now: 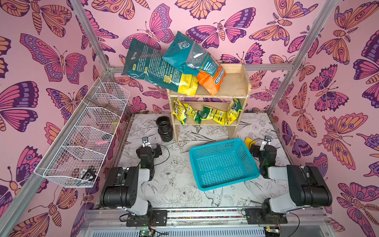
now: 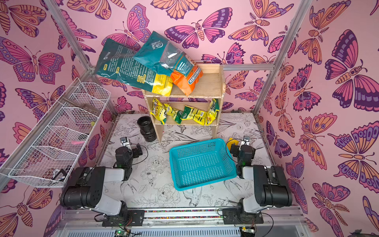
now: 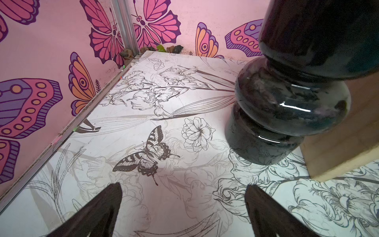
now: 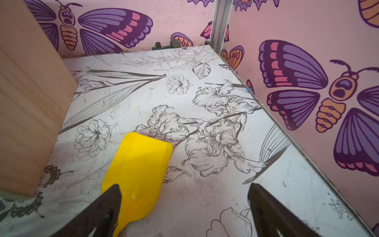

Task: Take down the fertilizer bag from the shelf
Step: Adjust the storage box at the center of the board.

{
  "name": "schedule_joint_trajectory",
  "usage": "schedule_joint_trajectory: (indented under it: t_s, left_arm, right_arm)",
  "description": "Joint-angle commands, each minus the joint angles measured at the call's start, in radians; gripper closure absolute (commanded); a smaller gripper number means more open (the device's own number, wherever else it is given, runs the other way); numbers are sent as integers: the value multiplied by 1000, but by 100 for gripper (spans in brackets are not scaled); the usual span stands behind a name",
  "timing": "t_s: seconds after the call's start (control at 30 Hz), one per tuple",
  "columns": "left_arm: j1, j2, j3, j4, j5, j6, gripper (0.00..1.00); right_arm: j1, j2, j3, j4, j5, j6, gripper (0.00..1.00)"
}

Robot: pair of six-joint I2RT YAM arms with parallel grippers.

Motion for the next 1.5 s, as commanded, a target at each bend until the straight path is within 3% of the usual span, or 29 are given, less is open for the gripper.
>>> schedule_joint_trajectory:
  t_s: [0.0, 1.27, 1.4, 1.47]
  left_arm:
    - [7, 7, 6, -3, 14, 7, 0]
    - [9, -7, 10, -16, 11, 10, 0]
    - [-30, -151, 95, -306, -126, -15, 0]
    - [-32, -205, 175, -516, -187, -131, 0]
  right_arm:
    - [5, -6, 17, -7, -7, -8, 1]
    - [2, -24, 28, -4, -4, -10, 1]
    - [3, -148, 275, -563, 12, 29, 1]
    - [4, -149, 412, -794, 69, 125, 1]
